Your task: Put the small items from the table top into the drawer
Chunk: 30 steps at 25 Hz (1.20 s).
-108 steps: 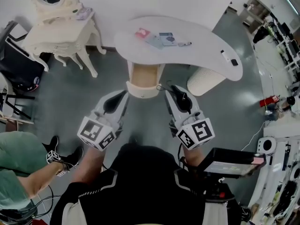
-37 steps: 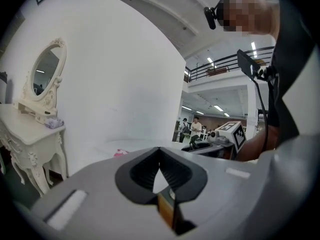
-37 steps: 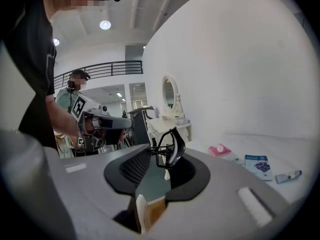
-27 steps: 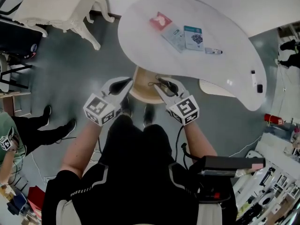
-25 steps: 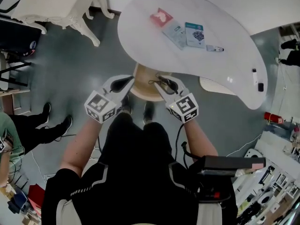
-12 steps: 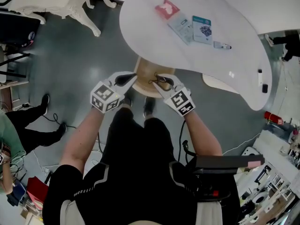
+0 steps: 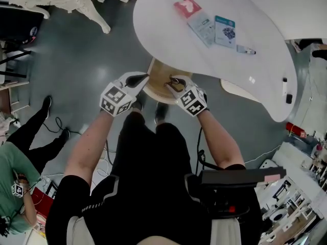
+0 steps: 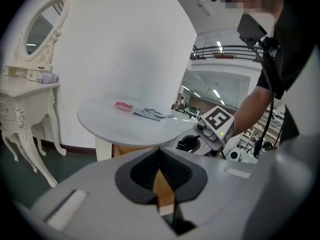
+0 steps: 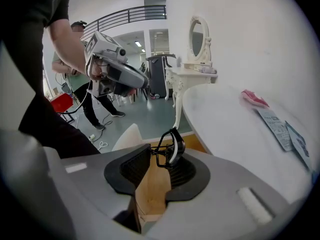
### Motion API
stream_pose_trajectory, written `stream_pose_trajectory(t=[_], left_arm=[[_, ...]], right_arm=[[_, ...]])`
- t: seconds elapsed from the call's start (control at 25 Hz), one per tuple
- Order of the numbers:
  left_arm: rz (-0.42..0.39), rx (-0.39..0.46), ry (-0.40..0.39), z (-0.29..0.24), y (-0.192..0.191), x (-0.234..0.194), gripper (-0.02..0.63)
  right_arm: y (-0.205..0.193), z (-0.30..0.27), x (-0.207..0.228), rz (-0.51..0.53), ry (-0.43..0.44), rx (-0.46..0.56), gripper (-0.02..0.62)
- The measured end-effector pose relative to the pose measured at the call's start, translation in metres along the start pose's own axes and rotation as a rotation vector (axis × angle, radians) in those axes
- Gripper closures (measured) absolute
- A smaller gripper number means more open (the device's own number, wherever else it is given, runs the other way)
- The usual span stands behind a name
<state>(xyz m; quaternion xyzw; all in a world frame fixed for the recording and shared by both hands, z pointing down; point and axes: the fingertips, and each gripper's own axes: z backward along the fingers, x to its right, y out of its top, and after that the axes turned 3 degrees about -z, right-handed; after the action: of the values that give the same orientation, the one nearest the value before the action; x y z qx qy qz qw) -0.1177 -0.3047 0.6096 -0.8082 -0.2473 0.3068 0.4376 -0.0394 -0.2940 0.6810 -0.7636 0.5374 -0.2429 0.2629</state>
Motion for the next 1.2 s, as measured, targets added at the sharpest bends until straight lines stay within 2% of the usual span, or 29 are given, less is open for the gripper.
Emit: stream_pose_trajectory(t=[0.32, 0.56, 0.68, 0.84, 1.08, 1.2], left_arm=[[0.019, -0.038, 0.040, -0.014, -0.017, -0.012, 0.606], [0.022, -0.059, 0.072, -0.020, -0.029, -0.027, 0.606], [0.034, -0.067, 0.064, -0.023, -0.033, -0.027, 0.606], [0.077, -0.037, 0.063, -0.027, -0.031, -0.030, 0.606], [0.061, -0.052, 0.042, -0.030, -0.042, -0.033, 0.606], [0.055, -0.064, 0.044, -0.027, -0.048, -0.038, 0.606]], right_arm=[[-0.028, -0.025, 0.005, 0.028, 0.037, -0.115, 0.495], [-0.042, -0.049, 0.006, 0.111, 0.075, -0.177, 0.495], [-0.052, -0.060, 0.005, 0.135, 0.080, -0.221, 0.495], [-0.065, -0.072, 0.009, 0.169, 0.073, -0.285, 0.495], [-0.076, -0.090, 0.008, 0.270, 0.092, -0.363, 0.494], [-0.081, -0.100, 0.010, 0.282, 0.081, -0.394, 0.492]])
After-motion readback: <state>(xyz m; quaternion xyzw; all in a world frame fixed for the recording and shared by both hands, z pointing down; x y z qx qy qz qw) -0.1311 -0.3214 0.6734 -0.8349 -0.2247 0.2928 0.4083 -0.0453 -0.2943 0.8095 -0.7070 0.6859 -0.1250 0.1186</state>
